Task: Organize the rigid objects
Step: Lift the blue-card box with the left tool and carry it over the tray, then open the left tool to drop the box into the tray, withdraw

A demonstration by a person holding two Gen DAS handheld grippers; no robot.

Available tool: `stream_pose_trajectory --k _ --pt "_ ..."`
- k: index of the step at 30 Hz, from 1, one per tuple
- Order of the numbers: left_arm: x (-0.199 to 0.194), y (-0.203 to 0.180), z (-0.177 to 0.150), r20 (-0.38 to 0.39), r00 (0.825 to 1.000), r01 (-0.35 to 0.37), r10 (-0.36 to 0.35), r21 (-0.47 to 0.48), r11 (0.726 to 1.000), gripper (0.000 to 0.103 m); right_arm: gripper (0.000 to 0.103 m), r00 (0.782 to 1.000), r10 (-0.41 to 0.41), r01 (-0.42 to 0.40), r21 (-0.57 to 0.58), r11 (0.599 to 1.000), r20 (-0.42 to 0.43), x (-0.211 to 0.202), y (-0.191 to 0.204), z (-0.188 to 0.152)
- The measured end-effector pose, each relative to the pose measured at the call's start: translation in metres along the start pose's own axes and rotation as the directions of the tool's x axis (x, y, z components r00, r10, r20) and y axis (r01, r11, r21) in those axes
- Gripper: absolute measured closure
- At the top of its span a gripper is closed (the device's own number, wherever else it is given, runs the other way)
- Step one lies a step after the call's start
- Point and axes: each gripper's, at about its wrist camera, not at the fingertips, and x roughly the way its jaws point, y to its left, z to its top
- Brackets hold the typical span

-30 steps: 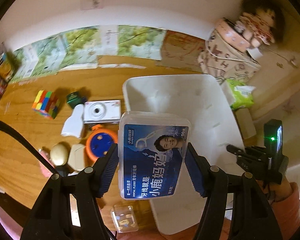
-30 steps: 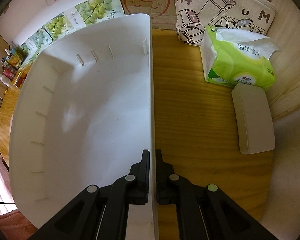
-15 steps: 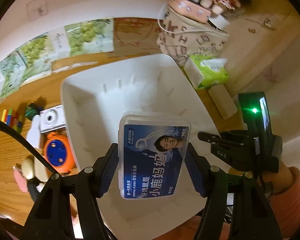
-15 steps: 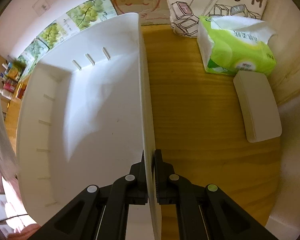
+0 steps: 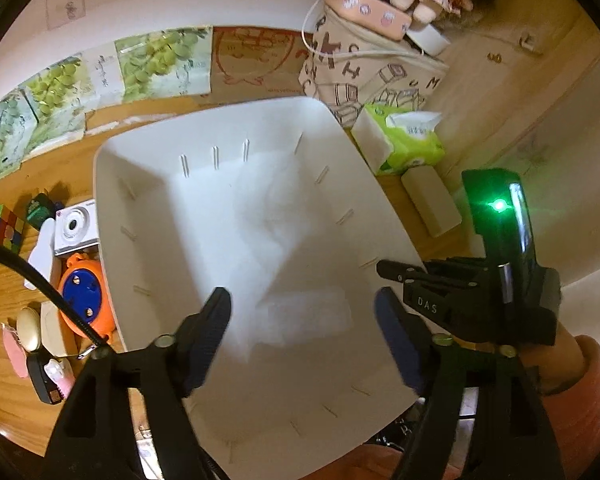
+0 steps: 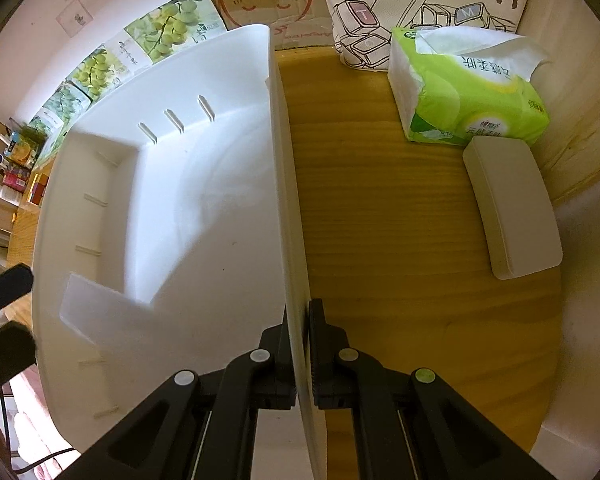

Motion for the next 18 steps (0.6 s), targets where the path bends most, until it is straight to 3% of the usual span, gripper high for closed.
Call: stream_pose_trajectory --k 9,18 --pt "-0.030 0.023 -0.015 0.083 0.996 -0.031 0.035 -0.059 0.998 0.023 0.099 1.000 -0.012 0.012 -0.003 1.000 -0.005 0.001 0.004 0.002" --pt "-0.056 0.055 -0.038 0.114 0.988 -0.091 0.108 -0.147 0.985 0.023 0.099 1.000 -0.025 0.025 0.022 0.999 -0.007 0.000 0.002 0.002"
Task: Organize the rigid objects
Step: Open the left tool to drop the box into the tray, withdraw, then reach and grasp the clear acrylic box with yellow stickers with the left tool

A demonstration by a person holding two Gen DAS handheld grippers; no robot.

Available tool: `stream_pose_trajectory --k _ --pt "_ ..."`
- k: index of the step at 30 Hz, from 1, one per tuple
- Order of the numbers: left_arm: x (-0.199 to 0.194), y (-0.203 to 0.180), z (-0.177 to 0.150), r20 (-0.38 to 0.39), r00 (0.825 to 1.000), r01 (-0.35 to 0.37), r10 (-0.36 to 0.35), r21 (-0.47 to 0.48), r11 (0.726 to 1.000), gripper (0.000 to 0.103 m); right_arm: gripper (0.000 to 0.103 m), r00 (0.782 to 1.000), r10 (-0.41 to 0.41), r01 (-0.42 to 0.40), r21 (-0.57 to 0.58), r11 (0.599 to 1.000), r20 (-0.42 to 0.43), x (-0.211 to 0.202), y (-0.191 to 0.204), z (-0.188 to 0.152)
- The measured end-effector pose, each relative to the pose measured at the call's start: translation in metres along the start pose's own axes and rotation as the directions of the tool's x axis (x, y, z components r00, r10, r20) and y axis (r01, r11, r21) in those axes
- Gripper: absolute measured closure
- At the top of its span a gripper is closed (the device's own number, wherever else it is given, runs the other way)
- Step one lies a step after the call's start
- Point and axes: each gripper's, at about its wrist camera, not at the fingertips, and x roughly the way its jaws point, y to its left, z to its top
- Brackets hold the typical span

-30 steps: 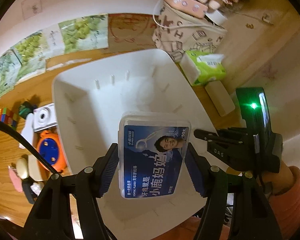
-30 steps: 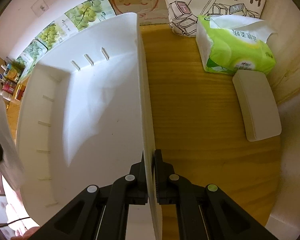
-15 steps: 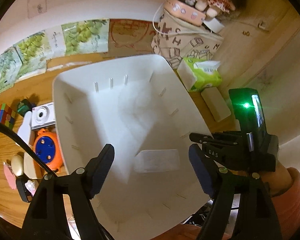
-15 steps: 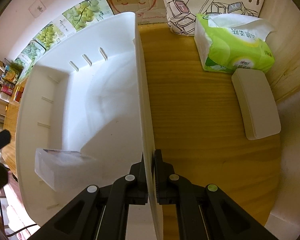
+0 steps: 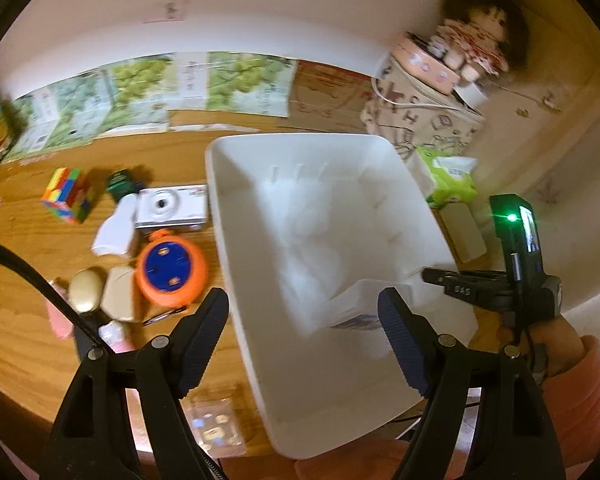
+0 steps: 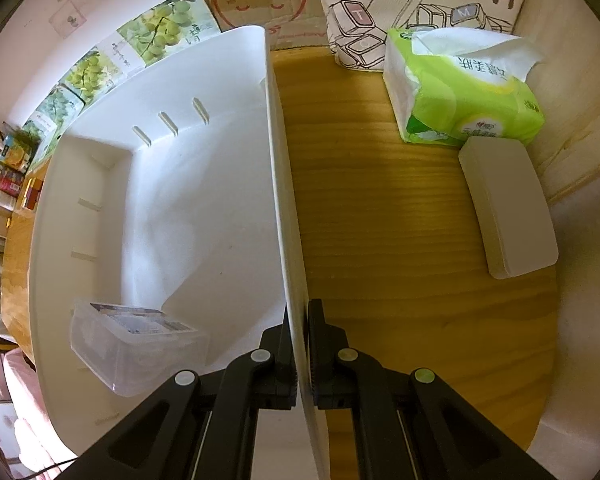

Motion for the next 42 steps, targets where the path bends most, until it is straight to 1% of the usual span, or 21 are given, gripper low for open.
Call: stream_pose_trajectory --k 6,9,12,17,21,23,29,39,40,42 --pt "-0.012 0.026 -0.014 0.017 0.999 -0.050 0.051 -0.070 0.996 0.023 0.099 1.000 -0.014 0.014 -0.005 1.000 -0.005 0.000 0.002 0.000" --pt "-0.017 0.039 -0.023 0.023 0.996 -0.088 0.091 -0.100 0.991 0.023 0.099 1.000 -0.019 0.019 -0.008 1.000 -0.004 -0.001 0.003 0.000" --pt "-0.021 0.048 -0.033 0.024 0.992 -0.119 0.122 -0.098 0.988 0.023 0.099 1.000 -0.023 0.023 -0.009 1.000 -0.001 -0.001 0.004 -0.001" --pt "-0.023 0.060 -0.049 0.003 0.990 -0.142 0.142 -0.073 0.987 0.023 0.099 0.999 -0.039 0.040 -0.017 0.999 0.001 0.000 0.007 -0.001" --pt "-0.019 0.070 -0.062 -0.031 0.988 -0.150 0.148 -0.052 0.987 0.023 0.099 0.998 -0.058 0.057 -0.026 0.998 -0.002 0.000 0.011 -0.001" --pt "-0.017 0.073 -0.067 -0.048 0.987 -0.153 0.151 -0.045 0.987 0.020 0.099 0.998 -0.065 0.065 -0.028 0.997 -0.003 0.001 0.013 -0.001" --pt "-0.004 0.083 -0.087 -0.120 0.980 -0.160 0.156 -0.018 0.987 0.018 0.098 0.997 -0.081 0.081 -0.026 0.996 -0.006 0.001 0.016 0.000" --pt "0.020 0.083 -0.113 -0.222 0.967 -0.122 0.123 0.021 0.992 0.017 0.096 0.993 -0.114 0.113 -0.023 0.993 -0.012 0.002 0.024 -0.001" --pt "0.022 0.082 -0.115 -0.246 0.961 -0.127 0.129 0.026 0.992 0.017 0.096 0.993 -0.117 0.117 -0.023 0.993 -0.012 0.003 0.025 -0.001" --pt "0.027 0.080 -0.119 -0.264 0.957 -0.114 0.118 0.030 0.993 0.017 0.096 0.992 -0.124 0.124 -0.023 0.992 -0.012 0.003 0.027 -0.001"
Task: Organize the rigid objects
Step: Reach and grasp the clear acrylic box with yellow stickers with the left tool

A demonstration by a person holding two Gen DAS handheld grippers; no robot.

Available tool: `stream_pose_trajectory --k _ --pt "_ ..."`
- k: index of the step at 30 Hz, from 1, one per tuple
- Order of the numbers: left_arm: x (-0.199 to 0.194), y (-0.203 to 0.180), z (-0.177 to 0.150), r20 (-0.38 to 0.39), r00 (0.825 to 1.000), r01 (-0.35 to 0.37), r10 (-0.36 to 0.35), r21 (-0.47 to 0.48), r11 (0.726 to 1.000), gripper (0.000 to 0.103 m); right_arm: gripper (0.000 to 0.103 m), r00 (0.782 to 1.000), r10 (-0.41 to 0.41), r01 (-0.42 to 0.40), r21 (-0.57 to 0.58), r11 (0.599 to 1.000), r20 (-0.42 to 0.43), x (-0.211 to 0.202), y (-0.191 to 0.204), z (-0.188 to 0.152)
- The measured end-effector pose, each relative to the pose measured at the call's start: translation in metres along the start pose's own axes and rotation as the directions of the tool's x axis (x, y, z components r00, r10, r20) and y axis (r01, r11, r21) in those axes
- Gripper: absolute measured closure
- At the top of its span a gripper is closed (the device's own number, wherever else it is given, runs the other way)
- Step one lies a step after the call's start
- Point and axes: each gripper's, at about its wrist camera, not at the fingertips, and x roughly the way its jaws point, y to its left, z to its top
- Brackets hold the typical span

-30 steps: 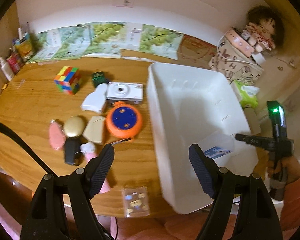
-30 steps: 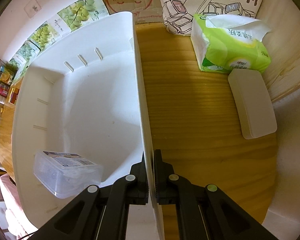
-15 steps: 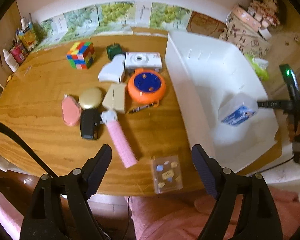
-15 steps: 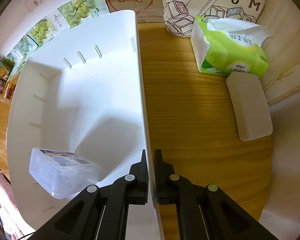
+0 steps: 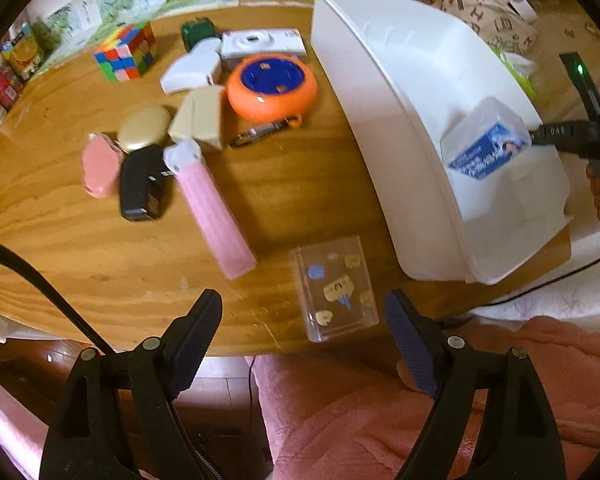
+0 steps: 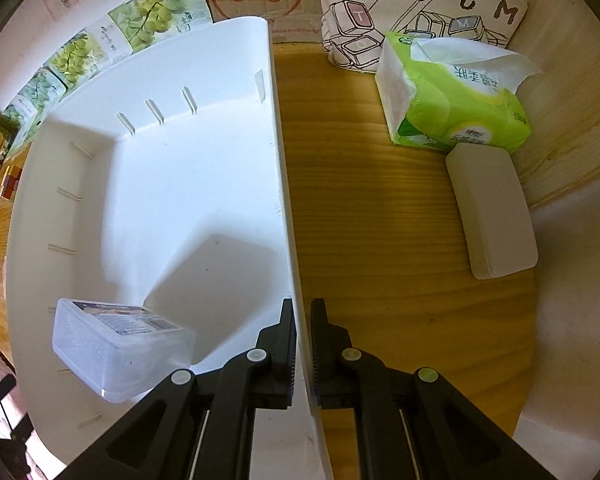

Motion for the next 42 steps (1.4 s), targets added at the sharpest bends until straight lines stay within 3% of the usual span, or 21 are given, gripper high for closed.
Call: stream_pose_trajectory --k 9,20,33,42 --pt "0.026 -0.008 0.001 -0.083 0.996 0.037 -0.037 0.007 0.999 0.017 0.095 1.000 -0.015 0.015 0.000 1.000 -0.013 0.001 0.002 0.002" --pt "0.046 -0.007 0.010 -0.114 0.993 0.040 -0.038 0.011 0.999 0.019 0.095 1.000 -0.022 0.021 -0.002 1.000 -0.016 0.002 0.004 0.006" --pt "0.048 -0.003 0.019 -0.129 0.990 0.059 -0.060 -0.017 0.998 0.040 0.095 1.000 -0.022 0.022 -0.003 1.000 -0.021 0.002 0.003 0.005" --pt "0.046 -0.005 0.025 -0.135 0.989 0.060 -0.063 -0.028 0.998 0.045 0.095 0.999 -0.021 0.021 -0.008 1.000 -0.028 0.005 0.001 0.007"
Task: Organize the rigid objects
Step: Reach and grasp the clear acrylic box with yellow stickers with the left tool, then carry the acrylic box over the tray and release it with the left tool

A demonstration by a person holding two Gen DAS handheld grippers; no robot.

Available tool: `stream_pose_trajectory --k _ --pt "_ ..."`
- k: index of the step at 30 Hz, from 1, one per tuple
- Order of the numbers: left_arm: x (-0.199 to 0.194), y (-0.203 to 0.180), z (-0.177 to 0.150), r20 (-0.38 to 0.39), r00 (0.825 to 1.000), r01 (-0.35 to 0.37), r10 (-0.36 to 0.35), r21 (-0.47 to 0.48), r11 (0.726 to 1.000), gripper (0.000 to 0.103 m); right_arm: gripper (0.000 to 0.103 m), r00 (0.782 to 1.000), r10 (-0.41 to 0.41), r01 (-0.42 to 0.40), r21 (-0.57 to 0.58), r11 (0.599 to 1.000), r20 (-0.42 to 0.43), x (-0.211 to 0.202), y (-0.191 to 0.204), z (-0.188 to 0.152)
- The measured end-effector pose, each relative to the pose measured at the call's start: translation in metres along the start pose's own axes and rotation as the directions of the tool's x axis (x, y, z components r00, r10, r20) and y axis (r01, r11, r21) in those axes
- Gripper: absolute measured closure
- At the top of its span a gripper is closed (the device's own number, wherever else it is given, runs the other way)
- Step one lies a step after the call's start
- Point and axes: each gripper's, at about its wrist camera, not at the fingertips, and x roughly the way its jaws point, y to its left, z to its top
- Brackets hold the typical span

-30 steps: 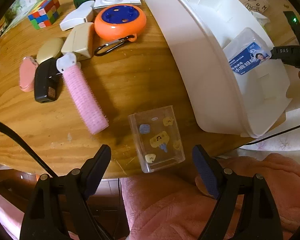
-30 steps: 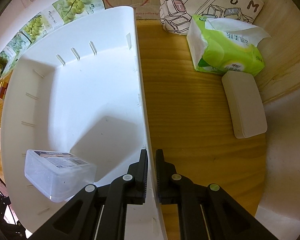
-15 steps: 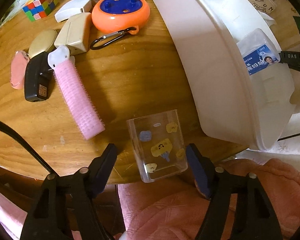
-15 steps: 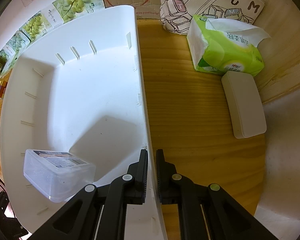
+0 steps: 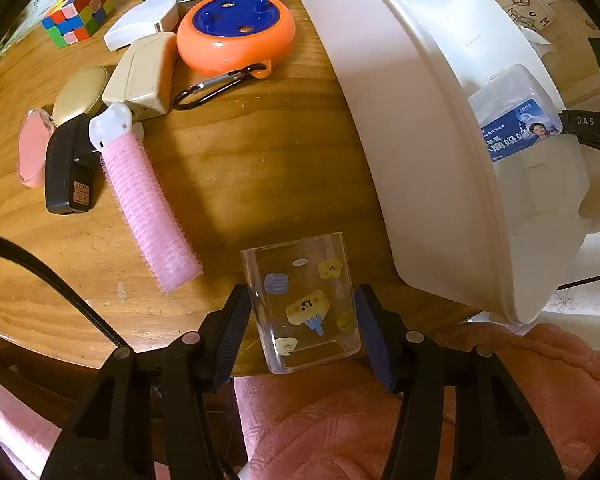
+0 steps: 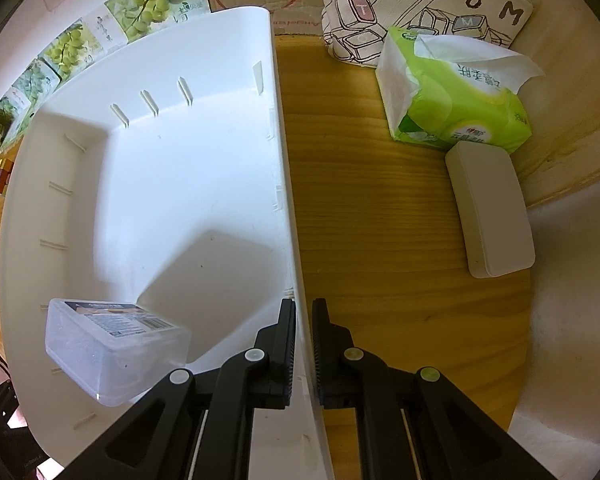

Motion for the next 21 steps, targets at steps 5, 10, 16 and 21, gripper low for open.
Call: stream_pose_trajectory --k 5,10,16,21 --pt "0.000 -0.001 0.000 -0.008 1.000 -0.004 0.004 -0.009 1.000 0.046 0.095 1.000 -0.001 0.001 -0.002 1.000 -0.006 0.003 0.000 0.001" --pt "0.000 -0.004 0.005 -0.007 1.000 -0.021 0.021 -0.016 1.000 0.047 0.095 1.000 0.001 -0.001 -0.008 1.000 -0.012 0.005 0.001 0.001" --pt "-0.019 -0.006 0.014 0.029 0.999 -0.044 0.045 -0.020 0.999 0.047 0.095 1.000 0.002 -0.003 -0.016 1.000 -0.019 0.006 0.002 0.004" --pt "-0.041 -0.007 0.022 0.071 0.995 -0.063 0.065 -0.031 0.998 0.047 0.096 1.000 0.006 -0.006 -0.025 1.000 -0.025 0.007 0.003 0.005"
